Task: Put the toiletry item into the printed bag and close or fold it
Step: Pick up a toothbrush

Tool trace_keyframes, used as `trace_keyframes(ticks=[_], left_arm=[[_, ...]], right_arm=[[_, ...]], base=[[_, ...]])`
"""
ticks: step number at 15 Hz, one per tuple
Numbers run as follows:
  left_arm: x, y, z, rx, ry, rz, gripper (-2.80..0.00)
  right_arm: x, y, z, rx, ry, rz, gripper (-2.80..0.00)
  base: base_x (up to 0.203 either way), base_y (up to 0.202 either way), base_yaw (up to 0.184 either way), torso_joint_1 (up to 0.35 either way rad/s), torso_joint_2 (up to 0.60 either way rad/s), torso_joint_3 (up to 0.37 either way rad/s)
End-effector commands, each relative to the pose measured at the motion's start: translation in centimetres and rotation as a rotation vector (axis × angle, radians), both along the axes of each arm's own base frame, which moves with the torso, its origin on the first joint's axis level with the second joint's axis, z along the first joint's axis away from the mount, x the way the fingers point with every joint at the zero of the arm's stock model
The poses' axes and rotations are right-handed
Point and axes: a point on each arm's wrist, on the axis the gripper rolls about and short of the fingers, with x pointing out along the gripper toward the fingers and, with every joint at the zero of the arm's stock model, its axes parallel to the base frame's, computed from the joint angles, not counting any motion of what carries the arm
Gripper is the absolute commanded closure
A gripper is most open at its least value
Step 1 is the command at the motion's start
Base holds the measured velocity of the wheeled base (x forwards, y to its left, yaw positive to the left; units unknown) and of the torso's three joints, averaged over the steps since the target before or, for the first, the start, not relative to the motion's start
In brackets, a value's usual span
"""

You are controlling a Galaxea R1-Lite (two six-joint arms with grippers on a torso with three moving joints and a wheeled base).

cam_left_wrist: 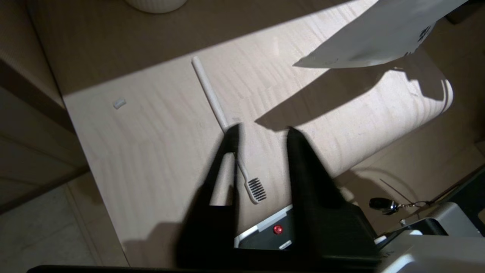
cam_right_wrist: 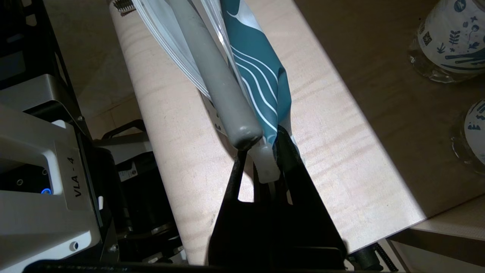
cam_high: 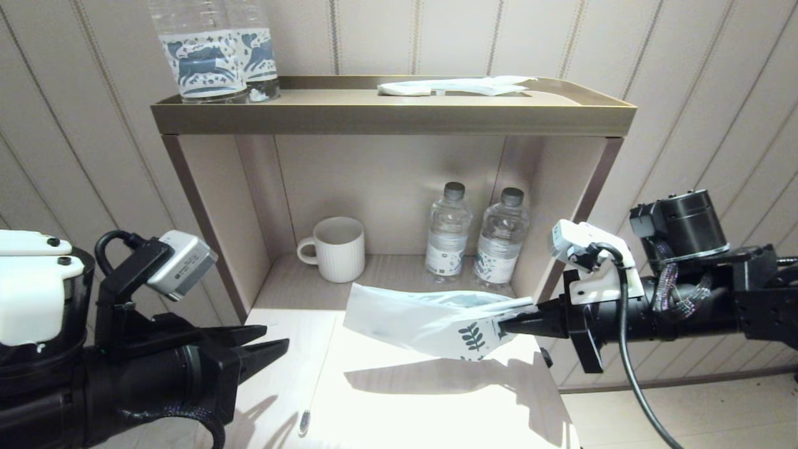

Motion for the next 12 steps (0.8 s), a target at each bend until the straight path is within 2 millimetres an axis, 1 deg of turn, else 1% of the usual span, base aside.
trace_keyframes(ticks=[1, 3, 4, 7, 8, 10, 12], left_arm=[[-0.1, 0.2, 0.3, -0.011, -0.004, 0.009, 0.00], [0.5, -0.3, -0.9, 0.017, 0.049, 0.013, 0.00], [1.0, -0.8, -1.7, 0.030, 0.098, 0.028, 0.00], [2.6, -2.3, -3.3, 0.053, 0.227, 0.069, 0.00], [3.1, -3.1, -3.4, 0.058, 0.257, 0.066, 0.00], [3.9, -4.7, -2.8, 0.027, 0.293, 0.072, 0.00], [4.1, -5.7, -2.4, 0.031, 0.333, 0.064, 0.00]], right_arm=[[0.0, -0.1, 0.2, 0.003, -0.008, -0.001, 0.00], [-0.1, -0.4, 0.6, 0.008, -0.023, -0.007, 0.00], [-0.2, -0.7, 0.8, 0.010, -0.032, -0.021, 0.00], [-0.6, -0.9, 1.3, 0.012, -0.042, -0.023, 0.00], [-0.7, -0.9, 1.5, 0.014, -0.046, -0.023, 0.00], [-0.8, -1.0, 1.6, 0.014, -0.049, -0.025, 0.00], [-0.8, -1.1, 1.6, 0.014, -0.049, -0.028, 0.00]], base=[[0.000, 0.000, 0.000, 0.000, 0.00, 0.000], [0.000, 0.000, 0.000, 0.000, 0.00, 0.000], [0.000, 0.000, 0.000, 0.000, 0.00, 0.000], [0.000, 0.000, 0.000, 0.000, 0.00, 0.000], [0.000, 0.000, 0.000, 0.000, 0.00, 0.000], [0.000, 0.000, 0.000, 0.000, 0.00, 0.000], [0.000, 0.000, 0.000, 0.000, 0.00, 0.000]])
